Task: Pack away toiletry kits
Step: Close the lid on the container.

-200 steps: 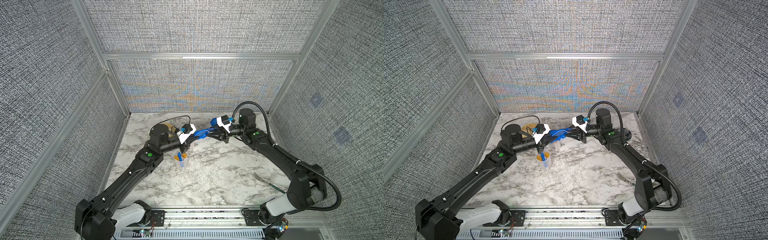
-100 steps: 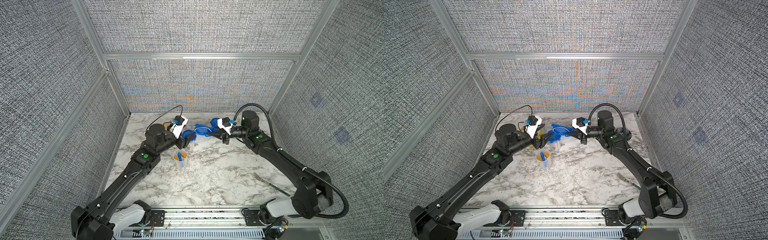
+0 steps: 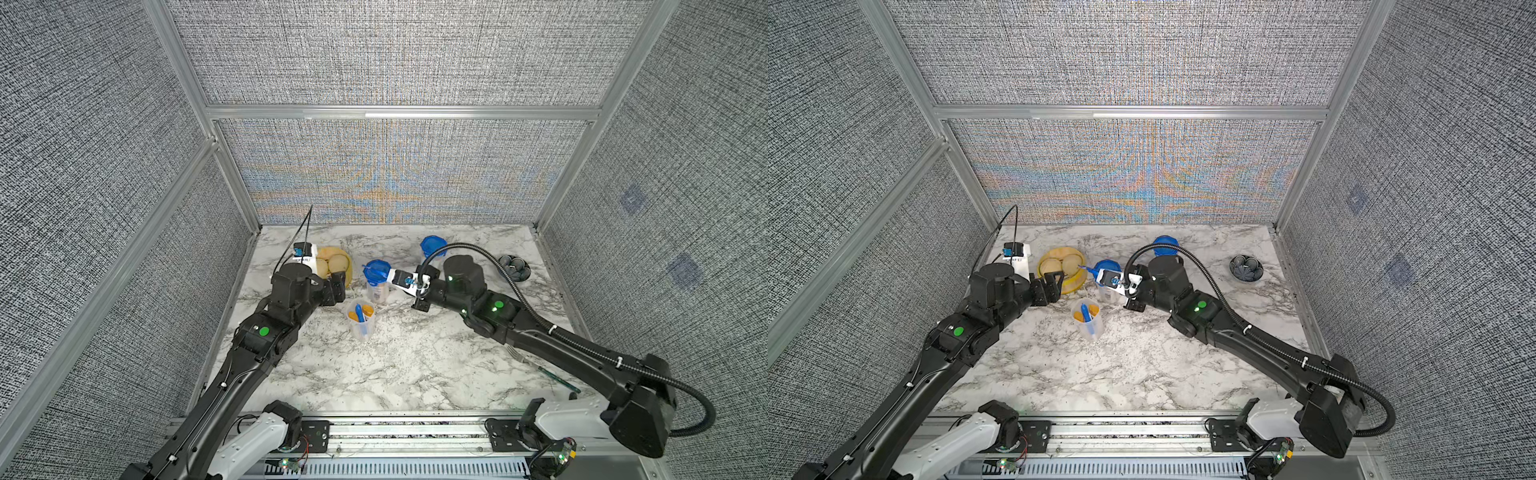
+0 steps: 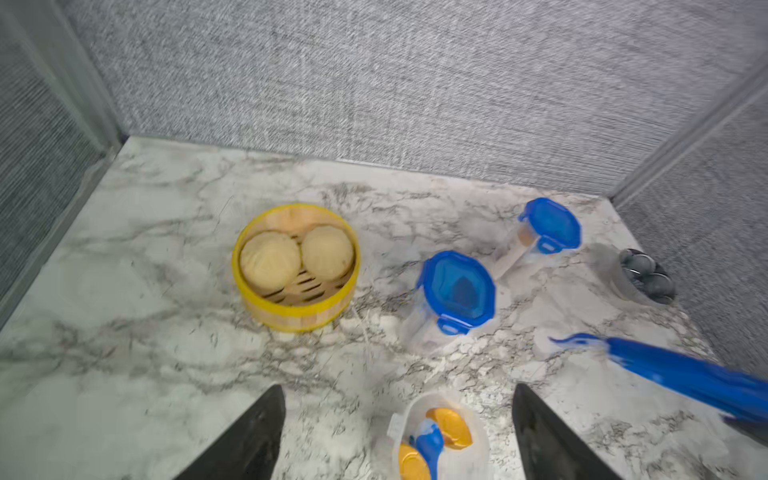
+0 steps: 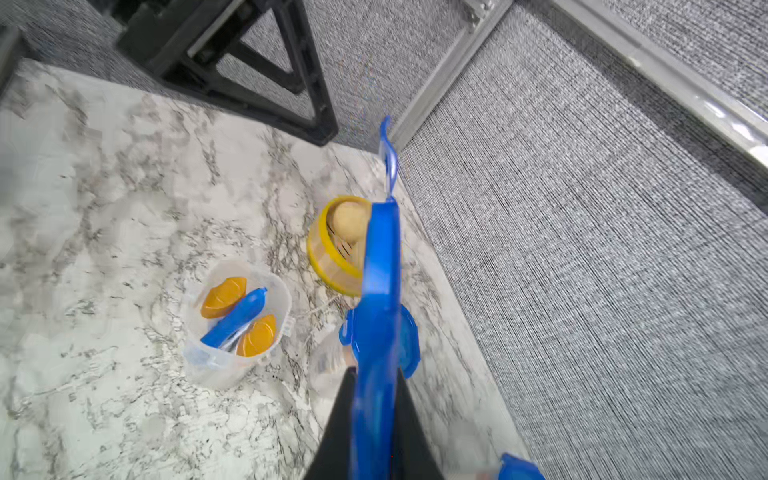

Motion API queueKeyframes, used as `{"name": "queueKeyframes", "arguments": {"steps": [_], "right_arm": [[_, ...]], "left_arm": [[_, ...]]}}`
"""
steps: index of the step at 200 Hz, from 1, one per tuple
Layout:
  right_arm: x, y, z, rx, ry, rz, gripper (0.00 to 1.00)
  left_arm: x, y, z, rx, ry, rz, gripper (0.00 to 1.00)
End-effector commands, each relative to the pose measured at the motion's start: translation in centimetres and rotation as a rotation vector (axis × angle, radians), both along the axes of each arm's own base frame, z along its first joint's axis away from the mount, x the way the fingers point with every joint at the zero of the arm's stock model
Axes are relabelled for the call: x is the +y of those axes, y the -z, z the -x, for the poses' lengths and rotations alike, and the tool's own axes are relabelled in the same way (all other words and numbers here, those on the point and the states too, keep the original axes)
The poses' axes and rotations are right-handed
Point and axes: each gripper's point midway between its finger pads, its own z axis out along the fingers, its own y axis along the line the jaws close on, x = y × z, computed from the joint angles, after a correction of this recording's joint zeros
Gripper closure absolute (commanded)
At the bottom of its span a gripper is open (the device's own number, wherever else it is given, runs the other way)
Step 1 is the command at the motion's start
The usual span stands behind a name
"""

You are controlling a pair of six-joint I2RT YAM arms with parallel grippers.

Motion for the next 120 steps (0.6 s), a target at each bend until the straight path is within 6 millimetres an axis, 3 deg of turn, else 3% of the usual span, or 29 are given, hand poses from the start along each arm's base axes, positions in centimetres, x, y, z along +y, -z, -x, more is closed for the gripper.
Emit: {"name": "queueKeyframes", "arguments": {"steps": [1,64,120], "right_arm": [[-1.8,0.9,-1.7,-0.078,0.259,0.136,1.00],[1.2,4.0,0.1,-0.104,0.406,0.440,1.00],[3.3,5.9,0.7,-0.144,0.451,0.533,1.00]], "left_arm": [[1.3,2.3,0.2,0.072,-0.061,0.061,0.15],[2.2,5.2,-1.4,0.037,-0.031,0.220,0.13],[2.9,5.9,-2.3,0.000,-0.038,0.276,0.08]]}}
